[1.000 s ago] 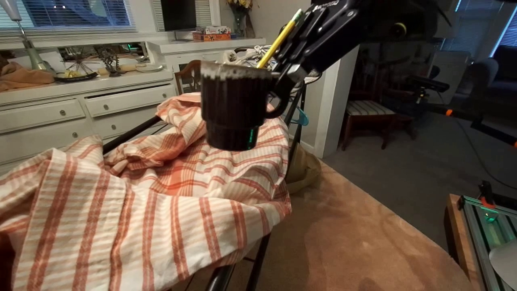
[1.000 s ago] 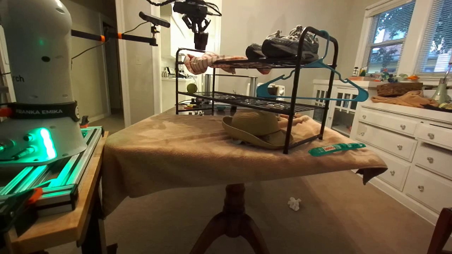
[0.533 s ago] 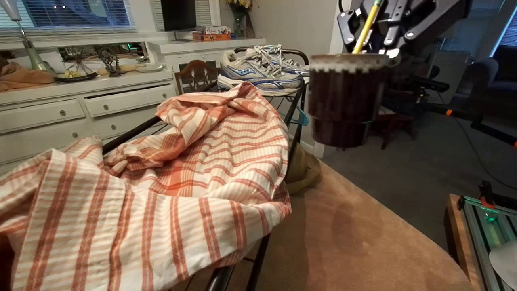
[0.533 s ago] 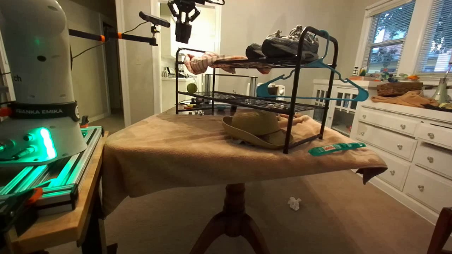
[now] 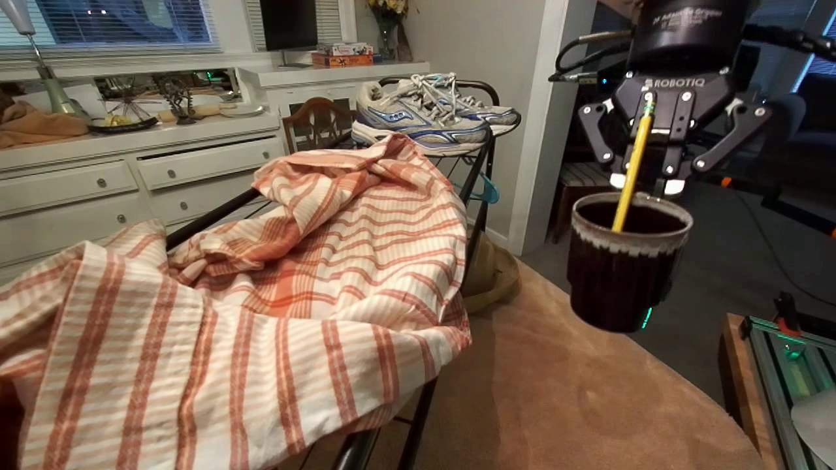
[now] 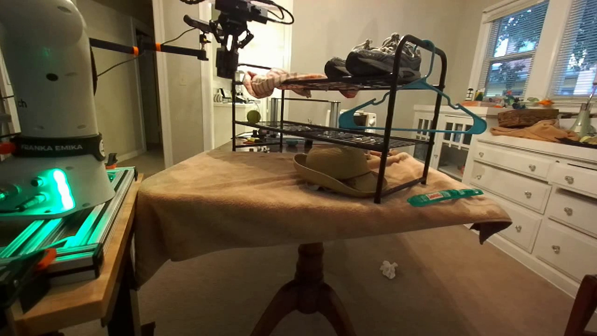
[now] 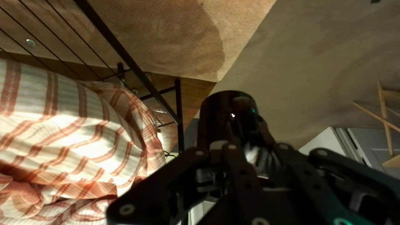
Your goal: Remove the brown mug from the rack then take the yellow pencil out of the mug.
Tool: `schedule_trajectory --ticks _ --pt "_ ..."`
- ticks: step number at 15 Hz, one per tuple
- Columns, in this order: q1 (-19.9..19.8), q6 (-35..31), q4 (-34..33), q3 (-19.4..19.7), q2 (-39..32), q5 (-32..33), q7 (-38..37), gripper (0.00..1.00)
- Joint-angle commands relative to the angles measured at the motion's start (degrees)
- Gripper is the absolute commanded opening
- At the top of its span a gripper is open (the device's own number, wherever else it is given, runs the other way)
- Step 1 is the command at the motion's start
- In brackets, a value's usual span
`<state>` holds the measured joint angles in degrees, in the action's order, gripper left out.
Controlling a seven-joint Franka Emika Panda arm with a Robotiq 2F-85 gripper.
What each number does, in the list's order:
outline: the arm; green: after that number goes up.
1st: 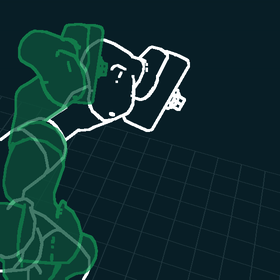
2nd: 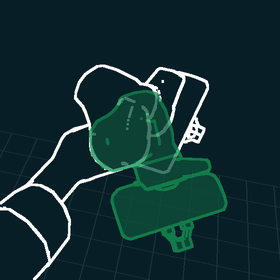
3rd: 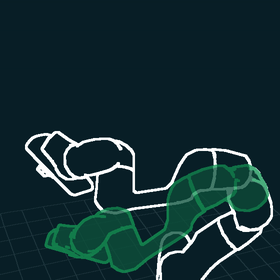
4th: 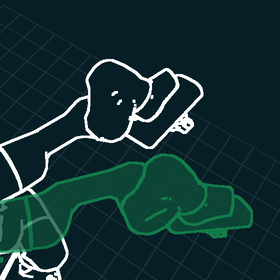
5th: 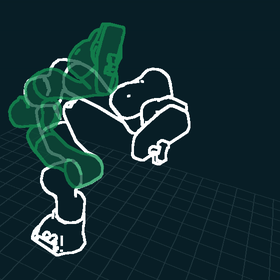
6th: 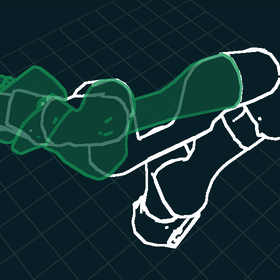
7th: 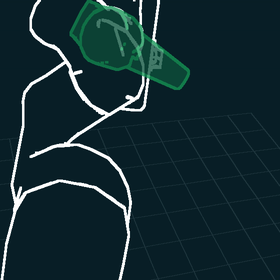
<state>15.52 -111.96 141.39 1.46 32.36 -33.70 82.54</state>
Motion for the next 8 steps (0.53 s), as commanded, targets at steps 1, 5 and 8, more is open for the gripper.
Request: schedule_trajectory --ticks 1,5,8 --pt "-0.1 -10.5 8.4 -2.4 2.0 -1.8 2.8 0.04" --pt "2.7 -23.7 16.0 -3.4 0.7 -5.7 3.3 0.04" --pt "6.2 -29.3 16.1 -3.1 -3.9 -10.3 4.6 0.04"
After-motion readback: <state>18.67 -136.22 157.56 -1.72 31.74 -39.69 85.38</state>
